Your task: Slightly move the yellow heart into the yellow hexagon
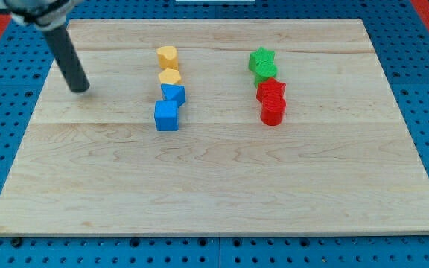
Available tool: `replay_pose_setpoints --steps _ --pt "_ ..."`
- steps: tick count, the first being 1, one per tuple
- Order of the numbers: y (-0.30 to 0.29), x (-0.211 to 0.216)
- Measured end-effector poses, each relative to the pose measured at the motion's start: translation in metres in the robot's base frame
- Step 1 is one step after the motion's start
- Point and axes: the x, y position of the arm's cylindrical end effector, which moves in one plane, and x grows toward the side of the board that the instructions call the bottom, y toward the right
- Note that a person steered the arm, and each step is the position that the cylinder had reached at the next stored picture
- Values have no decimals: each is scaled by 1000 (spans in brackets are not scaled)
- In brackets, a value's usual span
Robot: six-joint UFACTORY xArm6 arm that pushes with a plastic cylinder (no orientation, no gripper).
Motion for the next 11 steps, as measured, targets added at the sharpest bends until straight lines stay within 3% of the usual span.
replay_pose_setpoints --steps 1,2,4,8,10,11 --pt "4 -69" --pt "39 -108" --pt "108 -106" --pt "117 -53" --pt "123 -99" --pt "142 -99"
